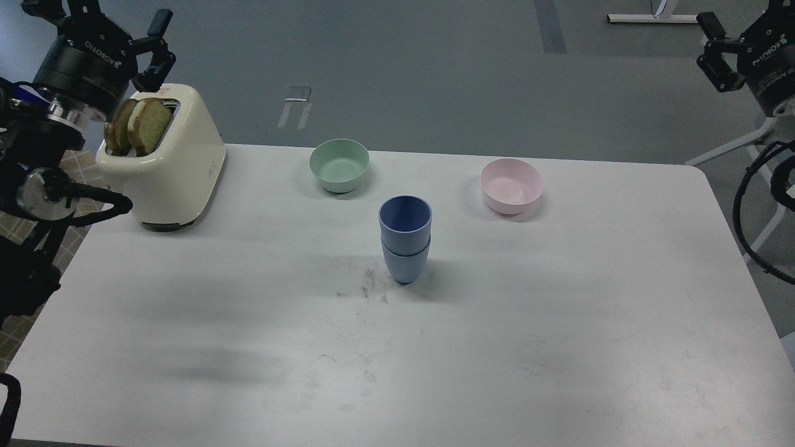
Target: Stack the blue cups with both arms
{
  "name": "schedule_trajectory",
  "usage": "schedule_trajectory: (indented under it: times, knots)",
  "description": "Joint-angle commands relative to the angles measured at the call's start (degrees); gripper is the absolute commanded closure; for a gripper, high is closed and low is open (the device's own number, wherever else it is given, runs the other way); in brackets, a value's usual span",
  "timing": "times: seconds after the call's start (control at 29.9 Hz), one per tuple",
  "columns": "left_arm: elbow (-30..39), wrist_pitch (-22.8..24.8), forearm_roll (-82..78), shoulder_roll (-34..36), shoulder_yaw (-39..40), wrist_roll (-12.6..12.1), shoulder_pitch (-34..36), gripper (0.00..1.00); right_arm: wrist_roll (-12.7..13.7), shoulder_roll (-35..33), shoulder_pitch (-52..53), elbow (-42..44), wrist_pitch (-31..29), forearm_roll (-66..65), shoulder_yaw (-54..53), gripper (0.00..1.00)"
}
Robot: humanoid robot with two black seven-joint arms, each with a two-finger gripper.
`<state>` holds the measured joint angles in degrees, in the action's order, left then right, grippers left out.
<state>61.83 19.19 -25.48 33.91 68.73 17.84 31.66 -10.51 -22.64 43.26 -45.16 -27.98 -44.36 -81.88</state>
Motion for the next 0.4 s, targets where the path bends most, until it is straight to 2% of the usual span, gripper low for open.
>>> schedule_trajectory:
  times: [0.0,0.37]
  knots:
    - [-1.36,-0.03,0.00,-0.95,0.26,0.00,0.07,0.02,-0.39,0.05,-1.77,0.16,-0.02,2.96,-1.87,0.00]
    - [-1.63,-0.21,0.00,-3.07,0.35,-0.09,0.07,0.02,-0.30,0.49,-3.45,-0.01,-0.02,3.31,-5.84,0.00]
